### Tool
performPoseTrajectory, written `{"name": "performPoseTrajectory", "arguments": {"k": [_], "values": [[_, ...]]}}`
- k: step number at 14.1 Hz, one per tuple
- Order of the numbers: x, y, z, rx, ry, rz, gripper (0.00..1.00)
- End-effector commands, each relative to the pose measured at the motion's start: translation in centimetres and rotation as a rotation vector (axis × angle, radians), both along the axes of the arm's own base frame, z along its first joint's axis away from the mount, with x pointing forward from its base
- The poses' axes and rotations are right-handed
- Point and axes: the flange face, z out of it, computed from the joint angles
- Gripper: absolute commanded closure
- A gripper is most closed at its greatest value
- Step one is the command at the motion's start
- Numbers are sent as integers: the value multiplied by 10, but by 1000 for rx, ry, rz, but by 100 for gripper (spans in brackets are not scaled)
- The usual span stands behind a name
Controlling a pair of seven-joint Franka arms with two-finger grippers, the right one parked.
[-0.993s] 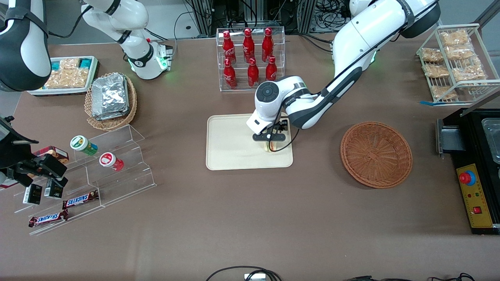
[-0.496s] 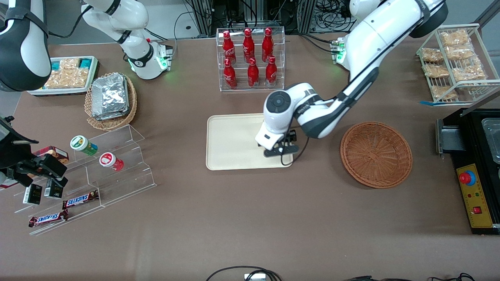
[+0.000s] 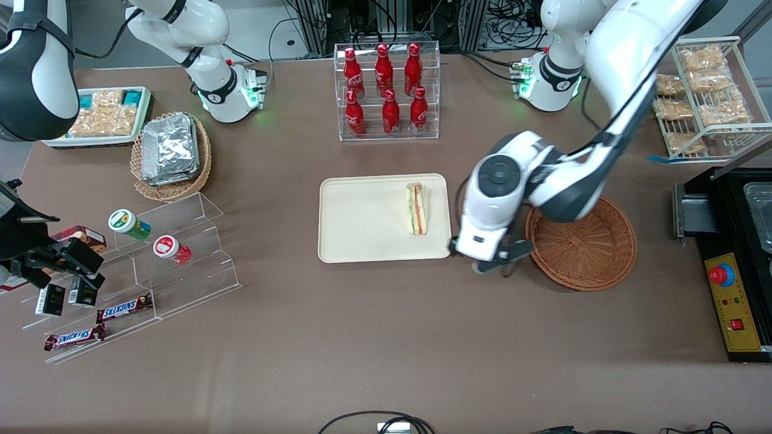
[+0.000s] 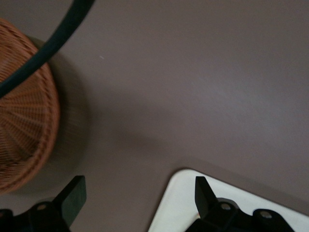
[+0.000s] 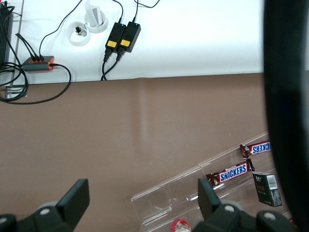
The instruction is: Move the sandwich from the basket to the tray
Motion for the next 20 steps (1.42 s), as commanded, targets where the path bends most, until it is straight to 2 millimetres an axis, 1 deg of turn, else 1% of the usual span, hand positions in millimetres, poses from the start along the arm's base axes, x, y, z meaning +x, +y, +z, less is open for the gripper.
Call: {"name": "performPoseTrajectory", "arguments": {"k": [1, 3, 5, 6, 8, 9, 10, 11, 12, 13, 15, 16, 17, 19, 20], "values": [[13, 25, 35, 25, -4, 63, 0], [21, 35, 54, 44, 2, 90, 0], [34, 62, 69, 37, 15, 144, 0], [36, 72, 81, 23, 15, 136, 0], [37, 101, 105, -7, 44, 82, 0], [34, 114, 121, -18, 56, 52, 0], [31, 131, 133, -16, 67, 31, 0], [26, 153, 147, -15, 80, 19, 0], [18, 164, 159, -34, 98, -26, 0], [13, 185, 172, -52, 105, -54, 0], [0, 215, 192, -67, 126, -111, 0], [-7, 226, 202, -60, 141, -141, 0], [-14, 231, 210, -55, 156, -184, 0], [-24, 253, 228, -58, 166, -264, 0], [-30, 257, 237, -81, 164, -297, 0]]}}
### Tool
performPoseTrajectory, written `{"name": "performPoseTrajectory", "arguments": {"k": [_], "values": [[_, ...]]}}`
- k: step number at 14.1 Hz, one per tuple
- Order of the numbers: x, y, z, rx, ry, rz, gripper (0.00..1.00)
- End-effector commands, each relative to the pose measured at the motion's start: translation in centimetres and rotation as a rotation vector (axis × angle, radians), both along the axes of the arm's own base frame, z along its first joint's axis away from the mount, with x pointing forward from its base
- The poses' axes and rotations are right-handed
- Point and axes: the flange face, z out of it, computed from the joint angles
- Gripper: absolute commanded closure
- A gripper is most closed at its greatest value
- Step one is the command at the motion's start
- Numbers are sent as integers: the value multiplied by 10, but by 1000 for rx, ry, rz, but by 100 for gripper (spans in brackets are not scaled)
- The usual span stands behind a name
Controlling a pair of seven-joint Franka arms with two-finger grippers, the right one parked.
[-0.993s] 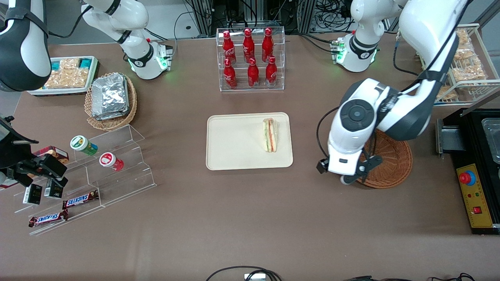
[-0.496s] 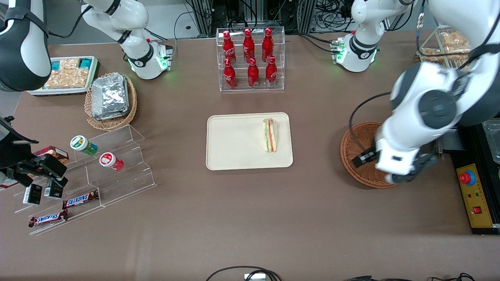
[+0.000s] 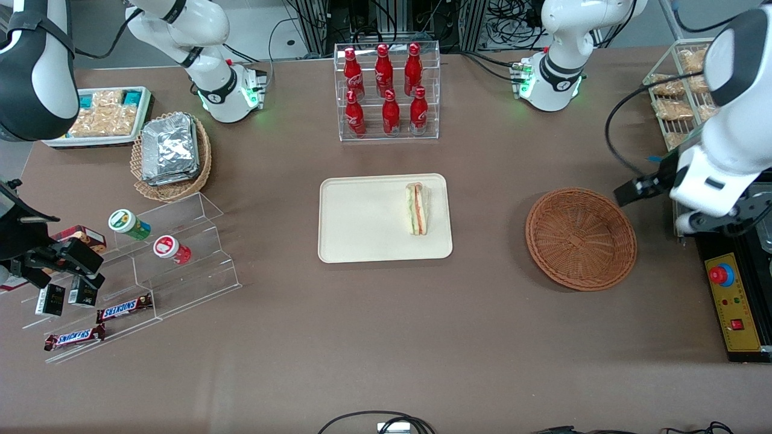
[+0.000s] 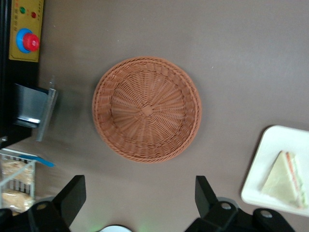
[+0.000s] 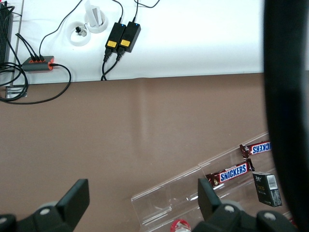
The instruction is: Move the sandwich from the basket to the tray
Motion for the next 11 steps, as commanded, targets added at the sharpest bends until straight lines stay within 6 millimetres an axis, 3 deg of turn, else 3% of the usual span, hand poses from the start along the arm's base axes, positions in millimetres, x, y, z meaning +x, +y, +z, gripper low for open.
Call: {"name": "performPoseTrajectory", "arguments": {"k": [1, 6, 11], "values": [[-22, 18, 19, -45, 17, -80, 0], [-36, 39, 38, -85, 22, -213, 0], [-34, 38, 38, -84, 23, -241, 0]]}}
